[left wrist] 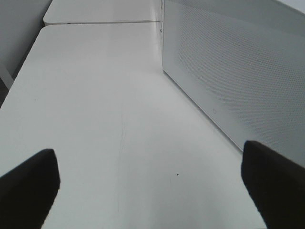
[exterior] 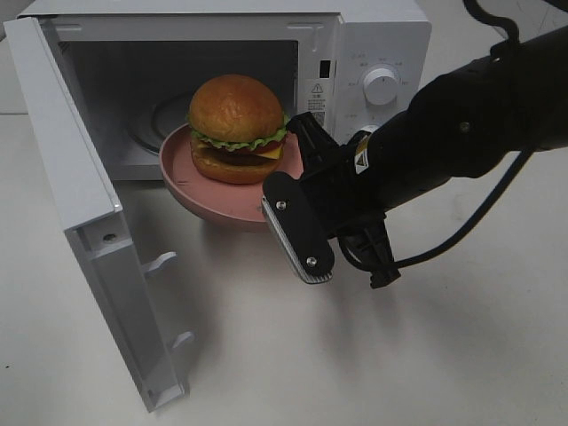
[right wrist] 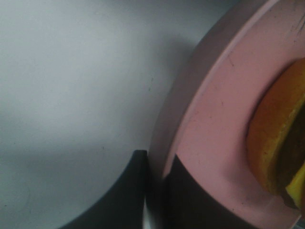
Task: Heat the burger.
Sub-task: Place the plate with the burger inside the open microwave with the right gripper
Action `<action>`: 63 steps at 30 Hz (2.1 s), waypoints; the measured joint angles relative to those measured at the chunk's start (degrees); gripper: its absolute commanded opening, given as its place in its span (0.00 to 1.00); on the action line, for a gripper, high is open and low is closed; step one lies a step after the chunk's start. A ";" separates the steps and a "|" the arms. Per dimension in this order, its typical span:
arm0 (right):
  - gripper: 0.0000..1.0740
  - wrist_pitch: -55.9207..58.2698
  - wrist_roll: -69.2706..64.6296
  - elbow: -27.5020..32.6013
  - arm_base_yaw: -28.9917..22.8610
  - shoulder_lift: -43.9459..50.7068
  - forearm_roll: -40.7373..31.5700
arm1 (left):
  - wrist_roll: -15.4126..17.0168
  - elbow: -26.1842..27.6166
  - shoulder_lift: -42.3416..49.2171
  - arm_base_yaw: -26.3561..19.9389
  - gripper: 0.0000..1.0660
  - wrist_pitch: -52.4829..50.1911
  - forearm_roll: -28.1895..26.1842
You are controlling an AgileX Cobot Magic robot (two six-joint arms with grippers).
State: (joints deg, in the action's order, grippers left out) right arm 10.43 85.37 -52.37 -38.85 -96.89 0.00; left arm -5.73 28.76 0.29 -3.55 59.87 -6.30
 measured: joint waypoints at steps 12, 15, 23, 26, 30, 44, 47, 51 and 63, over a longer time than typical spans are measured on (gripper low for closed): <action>0.00 0.52 -0.06 -5.67 -0.11 -4.98 0.00 | 0.00 0.00 0.00 0.00 0.92 0.00 0.00; 0.00 1.83 -0.40 -7.68 -0.11 -6.65 0.00 | 0.00 0.00 0.00 0.00 0.92 0.00 0.00; 0.00 4.24 -4.58 -13.24 -0.17 -10.60 3.04 | 0.00 0.00 0.00 0.00 0.92 0.00 0.00; 0.00 5.73 -6.36 -16.73 -0.29 -12.49 5.44 | 0.00 0.00 0.00 0.00 0.92 0.00 0.00; 0.00 6.30 -7.79 -18.74 -0.34 -13.69 6.65 | 0.00 0.00 0.00 0.00 0.92 0.00 0.00; 0.00 8.31 -10.60 -26.93 -0.34 -19.25 10.77 | 0.00 0.00 0.00 0.00 0.92 0.00 0.00; 0.00 9.68 -10.60 -29.11 -0.34 -20.74 11.00 | 0.00 0.00 0.00 0.00 0.92 0.00 0.00; 0.00 12.26 -12.03 -34.03 -0.34 -23.78 11.17 | 0.00 0.00 0.00 0.00 0.92 0.00 0.00; 0.01 15.64 -18.05 -45.49 -0.34 -30.71 14.04 | 0.00 0.00 0.00 0.00 0.92 0.00 0.00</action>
State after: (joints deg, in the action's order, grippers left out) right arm 26.07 67.32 -97.86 -39.19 -127.60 14.04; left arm -5.73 28.76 0.29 -3.55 59.87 -6.30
